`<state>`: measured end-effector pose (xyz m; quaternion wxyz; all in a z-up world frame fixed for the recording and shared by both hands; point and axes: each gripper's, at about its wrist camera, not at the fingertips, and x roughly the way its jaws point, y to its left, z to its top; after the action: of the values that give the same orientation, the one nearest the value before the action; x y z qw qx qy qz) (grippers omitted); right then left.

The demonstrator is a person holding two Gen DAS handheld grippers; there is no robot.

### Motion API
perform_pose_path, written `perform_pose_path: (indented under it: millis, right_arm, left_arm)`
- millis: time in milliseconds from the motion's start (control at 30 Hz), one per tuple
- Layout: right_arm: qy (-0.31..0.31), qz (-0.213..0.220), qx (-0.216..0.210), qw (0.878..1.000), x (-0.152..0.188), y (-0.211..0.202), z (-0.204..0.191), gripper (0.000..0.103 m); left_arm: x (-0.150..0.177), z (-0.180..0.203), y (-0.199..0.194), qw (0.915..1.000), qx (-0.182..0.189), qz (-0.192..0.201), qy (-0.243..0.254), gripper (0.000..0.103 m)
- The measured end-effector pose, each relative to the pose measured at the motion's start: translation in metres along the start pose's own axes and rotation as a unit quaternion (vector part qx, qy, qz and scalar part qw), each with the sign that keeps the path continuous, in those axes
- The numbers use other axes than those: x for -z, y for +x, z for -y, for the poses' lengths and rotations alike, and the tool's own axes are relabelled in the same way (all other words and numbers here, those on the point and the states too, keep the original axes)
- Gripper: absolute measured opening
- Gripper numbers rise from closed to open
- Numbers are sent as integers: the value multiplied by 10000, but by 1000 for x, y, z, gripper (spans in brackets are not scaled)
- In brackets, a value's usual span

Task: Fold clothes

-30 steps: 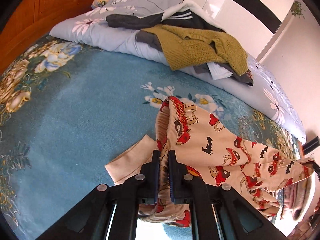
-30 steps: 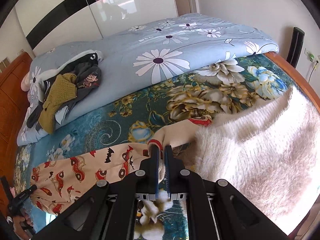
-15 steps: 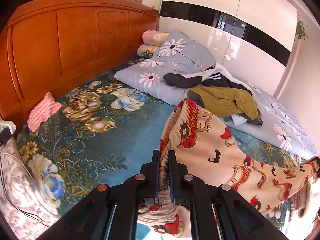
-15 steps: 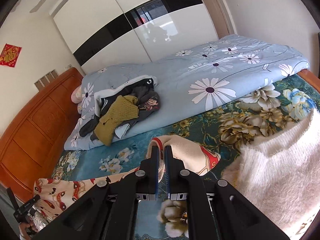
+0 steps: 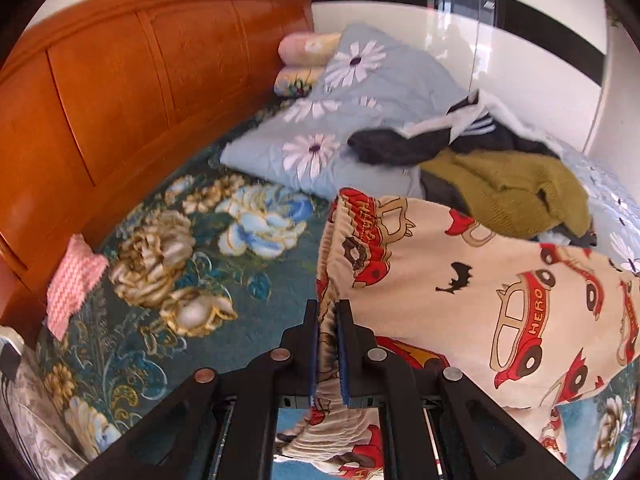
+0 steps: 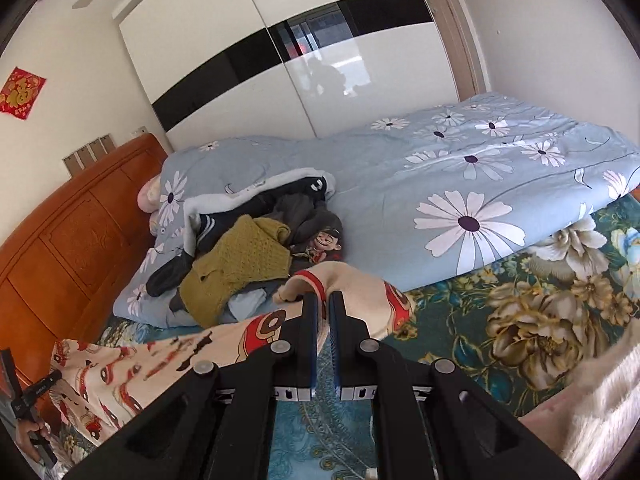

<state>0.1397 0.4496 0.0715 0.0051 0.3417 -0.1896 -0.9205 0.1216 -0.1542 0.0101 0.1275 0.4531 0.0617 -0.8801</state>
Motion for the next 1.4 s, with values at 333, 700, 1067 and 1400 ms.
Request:
perform_pose_path:
  millis: [333, 700, 1067, 1400]
  right_arm:
    - [629, -2286, 1010, 9662, 121, 94, 60, 6]
    - [-364, -1963, 1174, 9728, 89, 124, 10, 40]
    - [-278, -2232, 1555, 9619, 92, 153, 26, 11]
    - [270, -187, 1084, 9936, -10, 74, 38, 10]
  left_arm:
    - [66, -4, 77, 9950, -130, -993, -20, 9]
    - [65, 0, 83, 9947, -40, -1026, 60, 9]
    - [46, -6, 69, 9980, 197, -592, 35, 9]
    - [-18, -15, 65, 9999, 30, -100, 1, 9]
